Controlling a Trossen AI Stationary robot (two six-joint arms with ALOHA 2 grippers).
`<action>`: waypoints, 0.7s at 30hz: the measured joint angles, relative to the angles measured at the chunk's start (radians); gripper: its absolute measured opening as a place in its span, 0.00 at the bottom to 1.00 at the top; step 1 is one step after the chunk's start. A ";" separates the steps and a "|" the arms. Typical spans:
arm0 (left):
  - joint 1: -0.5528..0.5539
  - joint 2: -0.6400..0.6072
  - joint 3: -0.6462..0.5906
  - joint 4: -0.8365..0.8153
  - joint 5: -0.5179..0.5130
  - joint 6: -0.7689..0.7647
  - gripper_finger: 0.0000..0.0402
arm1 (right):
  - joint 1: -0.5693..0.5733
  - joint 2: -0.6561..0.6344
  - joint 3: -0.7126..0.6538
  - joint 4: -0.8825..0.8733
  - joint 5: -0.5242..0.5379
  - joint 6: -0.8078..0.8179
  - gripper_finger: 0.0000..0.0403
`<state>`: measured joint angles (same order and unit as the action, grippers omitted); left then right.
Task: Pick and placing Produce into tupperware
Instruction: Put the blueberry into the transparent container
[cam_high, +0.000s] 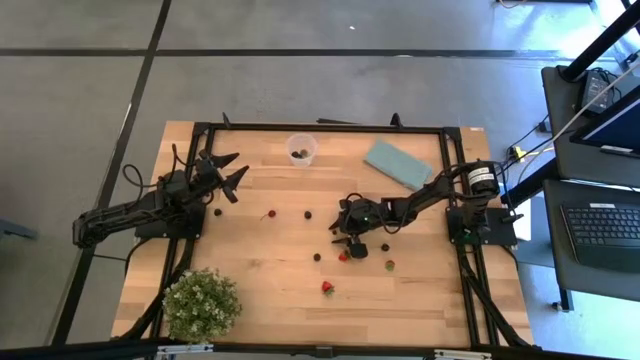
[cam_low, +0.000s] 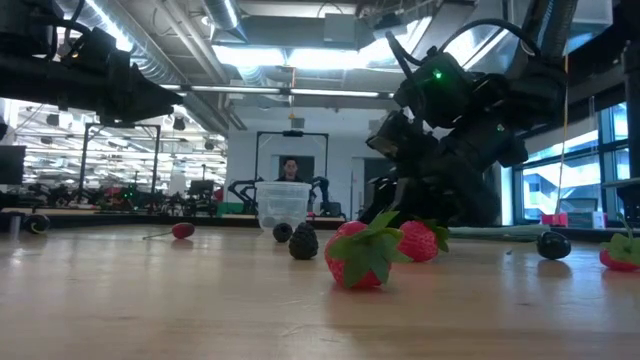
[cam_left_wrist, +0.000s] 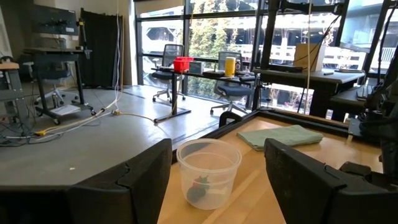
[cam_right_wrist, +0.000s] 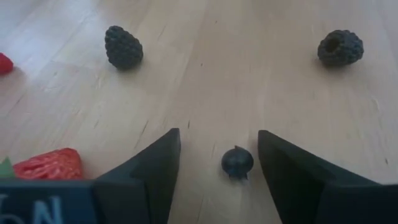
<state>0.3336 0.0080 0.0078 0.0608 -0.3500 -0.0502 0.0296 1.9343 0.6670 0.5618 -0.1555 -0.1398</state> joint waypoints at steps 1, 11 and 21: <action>0.000 0.000 0.000 0.000 0.000 0.000 0.62 | 0.000 0.000 0.000 0.000 0.000 0.000 0.53; 0.000 0.000 0.000 0.000 0.000 -0.001 0.62 | 0.001 0.000 -0.001 -0.017 0.041 0.004 0.53; 0.000 0.000 0.000 0.000 0.000 -0.002 0.62 | 0.001 -0.001 -0.001 -0.022 0.050 0.030 0.53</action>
<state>0.3336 0.0082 0.0078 0.0608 -0.3500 -0.0521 0.0307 1.9335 0.6659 0.5396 -0.1054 -0.1100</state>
